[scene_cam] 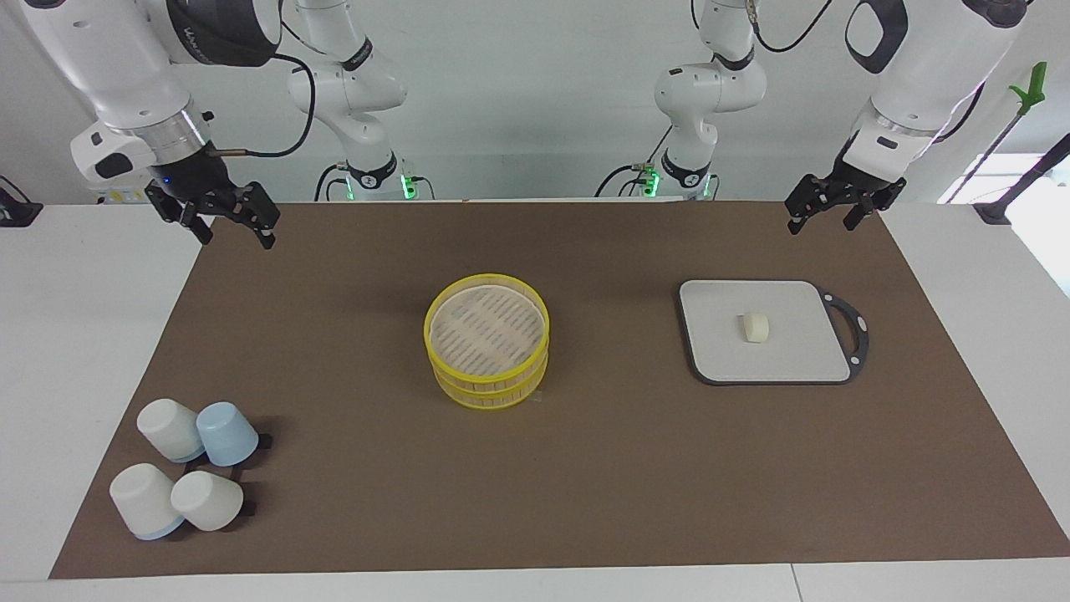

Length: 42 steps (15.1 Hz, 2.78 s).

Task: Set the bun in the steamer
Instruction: 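Reach the right gripper to the steamer lid while the left gripper approaches the bun, then grasp the steamer lid with the right gripper while the left gripper grasps the bun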

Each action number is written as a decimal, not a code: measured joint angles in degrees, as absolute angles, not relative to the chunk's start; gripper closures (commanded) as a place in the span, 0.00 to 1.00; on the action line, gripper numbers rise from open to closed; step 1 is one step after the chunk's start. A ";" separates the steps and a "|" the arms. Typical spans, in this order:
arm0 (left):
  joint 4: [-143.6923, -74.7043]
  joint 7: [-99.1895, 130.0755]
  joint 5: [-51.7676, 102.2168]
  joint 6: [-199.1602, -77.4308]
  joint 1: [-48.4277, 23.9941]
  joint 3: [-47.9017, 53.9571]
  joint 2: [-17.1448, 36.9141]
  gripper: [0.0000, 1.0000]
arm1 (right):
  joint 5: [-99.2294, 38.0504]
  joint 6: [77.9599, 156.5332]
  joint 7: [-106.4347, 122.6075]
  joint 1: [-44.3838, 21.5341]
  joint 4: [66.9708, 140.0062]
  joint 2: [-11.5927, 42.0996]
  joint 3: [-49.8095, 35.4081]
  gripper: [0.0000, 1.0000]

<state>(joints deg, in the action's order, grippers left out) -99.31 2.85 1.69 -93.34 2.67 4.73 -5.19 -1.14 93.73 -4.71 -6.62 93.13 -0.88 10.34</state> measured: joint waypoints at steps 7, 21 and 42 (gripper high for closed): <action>-99.31 2.85 1.69 -93.34 2.67 4.73 -5.19 0.00 | -1.35 94.75 -5.17 -7.16 93.05 -0.44 5.89 0.00; -107.25 1.61 1.70 -100.93 2.67 4.74 -7.15 0.00 | 4.92 103.33 -42.03 -29.48 76.45 25.46 -6.95 0.00; -135.88 -4.26 1.70 -145.11 2.57 4.96 1.69 0.00 | 4.91 122.64 -35.48 -30.59 98.51 20.18 -7.00 0.41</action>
<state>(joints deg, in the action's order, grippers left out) -135.88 -4.26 1.70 -145.11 2.57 4.96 1.69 4.91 122.64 -35.48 -30.59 98.51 20.18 -7.00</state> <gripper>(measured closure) 0.000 0.242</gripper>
